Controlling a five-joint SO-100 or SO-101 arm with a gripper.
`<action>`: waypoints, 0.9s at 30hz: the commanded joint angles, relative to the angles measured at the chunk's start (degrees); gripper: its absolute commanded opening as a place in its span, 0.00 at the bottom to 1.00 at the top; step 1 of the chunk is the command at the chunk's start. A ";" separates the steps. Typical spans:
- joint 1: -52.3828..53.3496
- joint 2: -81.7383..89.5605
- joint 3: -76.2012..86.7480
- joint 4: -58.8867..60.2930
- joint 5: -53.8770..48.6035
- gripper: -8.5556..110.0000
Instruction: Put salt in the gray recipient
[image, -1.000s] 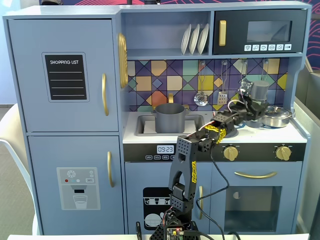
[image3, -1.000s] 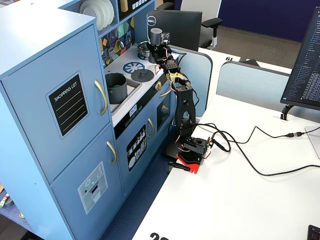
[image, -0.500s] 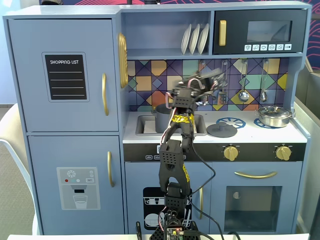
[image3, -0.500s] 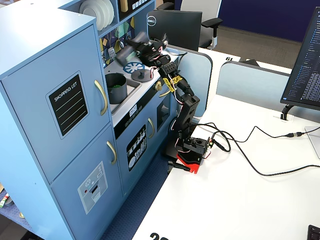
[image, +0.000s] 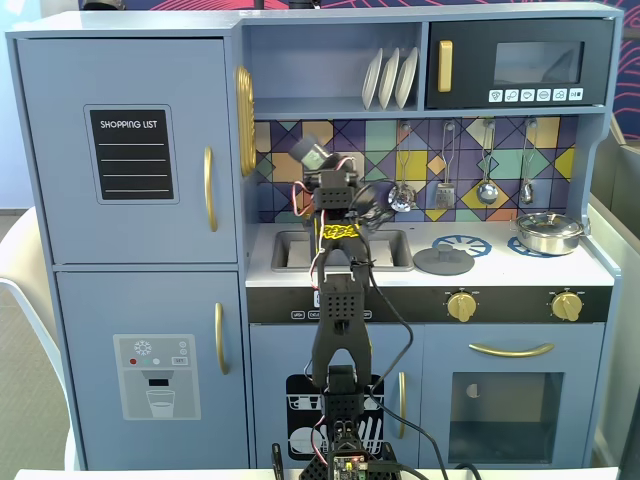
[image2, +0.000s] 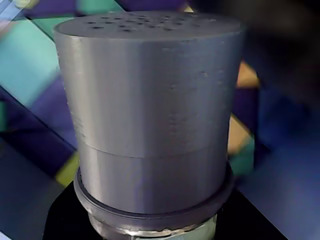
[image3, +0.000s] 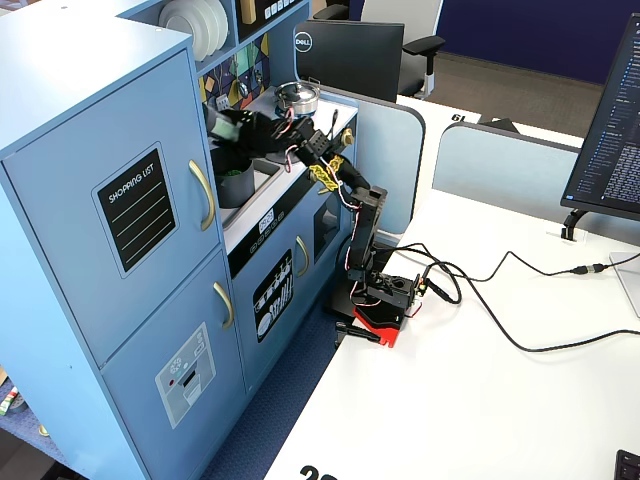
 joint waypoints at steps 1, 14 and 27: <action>-2.29 0.62 -1.93 -7.38 4.83 0.07; -3.60 -2.46 -4.31 -11.16 6.94 0.07; -2.90 -6.42 -7.56 -3.69 6.77 0.07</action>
